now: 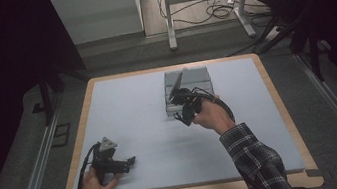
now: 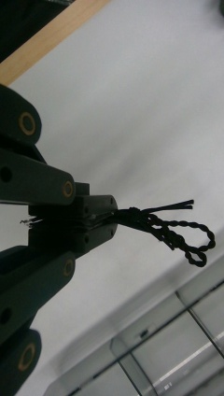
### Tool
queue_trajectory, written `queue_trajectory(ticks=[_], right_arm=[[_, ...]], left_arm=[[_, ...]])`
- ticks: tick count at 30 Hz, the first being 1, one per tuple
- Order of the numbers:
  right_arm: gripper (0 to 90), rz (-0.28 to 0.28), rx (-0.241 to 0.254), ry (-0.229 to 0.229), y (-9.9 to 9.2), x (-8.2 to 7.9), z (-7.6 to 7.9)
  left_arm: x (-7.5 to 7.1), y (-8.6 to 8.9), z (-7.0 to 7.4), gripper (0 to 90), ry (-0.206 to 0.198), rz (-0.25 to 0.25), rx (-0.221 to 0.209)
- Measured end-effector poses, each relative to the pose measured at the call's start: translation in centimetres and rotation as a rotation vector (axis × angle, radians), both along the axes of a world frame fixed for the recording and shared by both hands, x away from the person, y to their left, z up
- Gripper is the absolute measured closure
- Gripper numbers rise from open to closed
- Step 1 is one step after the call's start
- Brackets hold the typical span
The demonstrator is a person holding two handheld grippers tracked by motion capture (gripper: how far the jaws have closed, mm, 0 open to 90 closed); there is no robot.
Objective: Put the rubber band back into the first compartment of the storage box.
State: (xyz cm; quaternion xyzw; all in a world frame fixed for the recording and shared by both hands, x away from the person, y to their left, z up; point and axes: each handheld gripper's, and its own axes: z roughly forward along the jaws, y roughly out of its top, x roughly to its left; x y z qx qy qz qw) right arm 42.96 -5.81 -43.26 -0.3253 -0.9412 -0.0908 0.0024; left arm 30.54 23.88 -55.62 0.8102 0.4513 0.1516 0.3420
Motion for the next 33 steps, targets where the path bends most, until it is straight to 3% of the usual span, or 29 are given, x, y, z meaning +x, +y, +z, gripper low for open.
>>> queue_trajectory(ticks=[12,33], right_arm=[[86.0,-0.032,0.016,-0.037,0.5,1.8,0.5],[86.0,-0.115,0.076,-0.145,0.9,5.2,-1.3]], left_arm=[[0.0,0.0,0.0,0.0,-0.001,0.000,0.002],[0.0,0.0,0.0,0.0,0.004,-0.002,0.004]])
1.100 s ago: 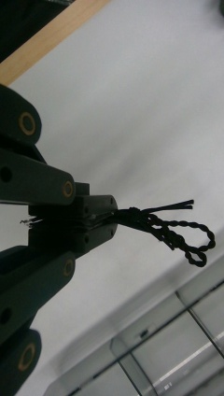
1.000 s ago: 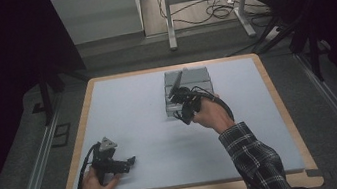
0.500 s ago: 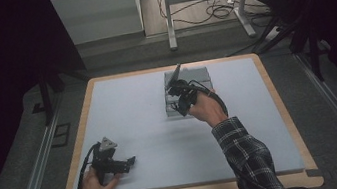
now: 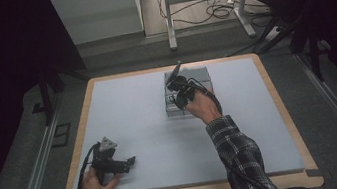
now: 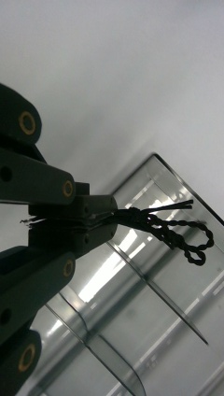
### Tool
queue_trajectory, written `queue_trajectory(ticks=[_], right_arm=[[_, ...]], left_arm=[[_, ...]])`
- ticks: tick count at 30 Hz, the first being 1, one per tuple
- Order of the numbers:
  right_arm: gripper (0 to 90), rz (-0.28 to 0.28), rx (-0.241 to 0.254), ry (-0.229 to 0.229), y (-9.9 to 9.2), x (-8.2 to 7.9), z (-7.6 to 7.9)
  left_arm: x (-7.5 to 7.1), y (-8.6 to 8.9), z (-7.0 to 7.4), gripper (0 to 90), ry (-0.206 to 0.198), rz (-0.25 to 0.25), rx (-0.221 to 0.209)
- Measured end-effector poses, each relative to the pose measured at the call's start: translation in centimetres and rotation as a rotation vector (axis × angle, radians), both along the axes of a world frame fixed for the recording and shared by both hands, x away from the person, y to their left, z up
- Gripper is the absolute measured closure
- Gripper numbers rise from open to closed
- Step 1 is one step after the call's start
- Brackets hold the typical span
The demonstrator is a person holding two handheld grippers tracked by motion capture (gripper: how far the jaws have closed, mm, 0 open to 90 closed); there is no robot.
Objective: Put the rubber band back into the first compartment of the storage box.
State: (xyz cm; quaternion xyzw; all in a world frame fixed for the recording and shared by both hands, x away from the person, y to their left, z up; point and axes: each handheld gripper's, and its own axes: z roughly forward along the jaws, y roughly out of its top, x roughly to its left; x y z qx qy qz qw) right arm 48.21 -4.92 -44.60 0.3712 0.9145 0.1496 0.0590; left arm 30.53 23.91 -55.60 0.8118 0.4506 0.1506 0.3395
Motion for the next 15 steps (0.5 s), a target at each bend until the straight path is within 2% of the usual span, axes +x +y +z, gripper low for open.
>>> queue_trajectory(ticks=[8,15], right_arm=[[86.0,-0.029,0.008,-0.037,0.5,1.2,-0.5],[85.9,-0.026,0.000,-0.071,1.2,2.1,-1.0]], left_arm=[[0.0,0.0,0.0,0.0,0.000,0.000,-0.001],[0.0,0.0,0.0,0.0,0.000,0.000,-0.001]])
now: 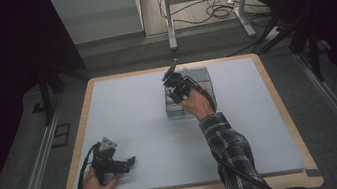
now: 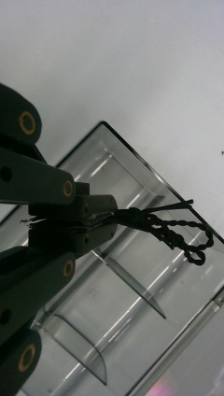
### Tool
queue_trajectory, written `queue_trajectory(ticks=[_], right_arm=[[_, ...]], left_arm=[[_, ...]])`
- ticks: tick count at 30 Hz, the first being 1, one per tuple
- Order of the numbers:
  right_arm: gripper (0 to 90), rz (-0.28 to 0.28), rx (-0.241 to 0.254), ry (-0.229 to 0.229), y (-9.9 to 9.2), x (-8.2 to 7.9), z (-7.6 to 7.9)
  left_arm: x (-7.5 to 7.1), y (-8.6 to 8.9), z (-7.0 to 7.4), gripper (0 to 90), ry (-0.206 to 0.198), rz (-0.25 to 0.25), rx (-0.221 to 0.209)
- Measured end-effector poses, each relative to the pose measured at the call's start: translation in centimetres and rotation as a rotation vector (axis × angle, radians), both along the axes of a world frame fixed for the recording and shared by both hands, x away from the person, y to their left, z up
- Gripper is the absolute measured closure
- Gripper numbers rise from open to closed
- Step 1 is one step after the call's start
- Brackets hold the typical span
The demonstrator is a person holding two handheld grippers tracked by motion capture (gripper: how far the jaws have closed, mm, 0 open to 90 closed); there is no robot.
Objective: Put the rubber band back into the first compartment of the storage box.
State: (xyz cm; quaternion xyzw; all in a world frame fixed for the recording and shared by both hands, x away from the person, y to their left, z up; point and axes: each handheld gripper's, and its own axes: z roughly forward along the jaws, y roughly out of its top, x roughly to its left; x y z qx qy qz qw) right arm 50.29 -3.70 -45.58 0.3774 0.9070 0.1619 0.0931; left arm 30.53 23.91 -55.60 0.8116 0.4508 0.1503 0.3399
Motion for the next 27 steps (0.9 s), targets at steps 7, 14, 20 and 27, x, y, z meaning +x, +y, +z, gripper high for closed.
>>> queue_trajectory(ticks=[7,14,20,27], right_arm=[[85.9,-0.015,-0.015,-0.017,0.2,1.0,-0.9],[85.7,-0.030,-0.025,-0.038,0.5,2.0,-1.4],[78.9,-0.028,-0.041,-0.054,0.7,2.4,-1.6],[70.8,-0.035,-0.046,-0.074,0.4,2.4,-1.3]], left_arm=[[0.0,0.0,0.0,0.0,0.000,0.000,0.000],[0.0,0.0,0.0,0.0,0.000,0.000,0.000],[0.0,0.0,0.0,0.0,0.000,0.000,0.000],[0.0,0.0,0.0,0.0,0.000,0.000,0.000]])
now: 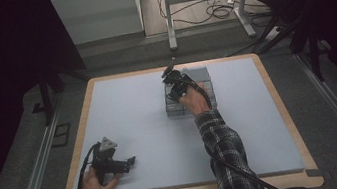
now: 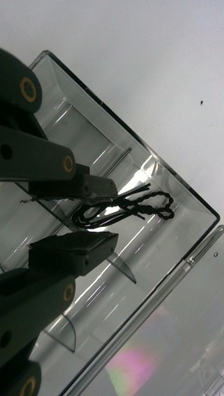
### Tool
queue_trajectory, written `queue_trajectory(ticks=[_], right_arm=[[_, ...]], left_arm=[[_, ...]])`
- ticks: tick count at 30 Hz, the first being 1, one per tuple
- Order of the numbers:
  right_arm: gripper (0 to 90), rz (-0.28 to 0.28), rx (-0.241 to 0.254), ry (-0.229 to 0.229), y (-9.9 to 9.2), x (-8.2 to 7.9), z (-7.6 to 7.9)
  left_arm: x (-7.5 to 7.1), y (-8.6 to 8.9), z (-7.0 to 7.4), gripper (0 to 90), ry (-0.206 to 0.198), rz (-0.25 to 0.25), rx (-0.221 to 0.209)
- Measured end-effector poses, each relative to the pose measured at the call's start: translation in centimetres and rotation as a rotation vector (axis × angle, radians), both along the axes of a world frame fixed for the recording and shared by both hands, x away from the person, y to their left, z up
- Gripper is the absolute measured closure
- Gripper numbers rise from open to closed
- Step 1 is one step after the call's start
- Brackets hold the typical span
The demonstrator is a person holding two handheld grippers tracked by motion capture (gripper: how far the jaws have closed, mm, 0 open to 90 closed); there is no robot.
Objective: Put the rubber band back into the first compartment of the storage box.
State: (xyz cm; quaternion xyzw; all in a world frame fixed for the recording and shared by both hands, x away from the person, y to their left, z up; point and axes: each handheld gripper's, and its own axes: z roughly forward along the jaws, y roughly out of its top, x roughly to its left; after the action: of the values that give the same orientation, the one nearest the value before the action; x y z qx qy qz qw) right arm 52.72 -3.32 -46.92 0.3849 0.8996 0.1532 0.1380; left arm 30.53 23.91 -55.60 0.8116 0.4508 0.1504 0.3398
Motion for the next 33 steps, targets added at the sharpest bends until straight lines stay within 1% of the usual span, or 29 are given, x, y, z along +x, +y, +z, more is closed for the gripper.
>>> queue_trajectory(ticks=[4,5,7,10,16,21,23,33], right_arm=[[68.8,0.002,0.006,0.002,-0.1,-0.1,0.1],[67.0,0.004,0.019,0.003,-0.1,-0.3,0.3],[66.1,0.006,0.024,0.007,0.0,-0.3,0.4],[62.6,0.012,0.050,0.009,0.0,-0.6,0.7],[58.0,0.031,0.056,0.009,0.2,-1.0,0.9],[54.4,0.045,0.050,0.011,0.3,-1.3,1.0],[50.3,0.059,0.062,0.007,0.2,-1.7,1.2],[43.3,0.085,0.076,0.002,0.2,-2.4,1.5]], left_arm=[[0.0,0.0,0.0,0.0,0.000,0.000,0.000],[0.0,0.0,0.0,0.0,0.000,0.000,0.000],[0.0,0.0,0.0,0.0,0.000,0.000,0.000],[0.0,0.0,0.0,0.0,0.000,0.001,-0.001],[0.0,0.0,0.0,0.0,-0.001,0.001,-0.001],[0.0,0.0,0.0,0.0,0.000,0.000,-0.001],[0.0,0.0,0.0,0.0,0.000,0.000,0.000],[0.0,0.0,0.0,0.0,0.000,0.000,0.000]])
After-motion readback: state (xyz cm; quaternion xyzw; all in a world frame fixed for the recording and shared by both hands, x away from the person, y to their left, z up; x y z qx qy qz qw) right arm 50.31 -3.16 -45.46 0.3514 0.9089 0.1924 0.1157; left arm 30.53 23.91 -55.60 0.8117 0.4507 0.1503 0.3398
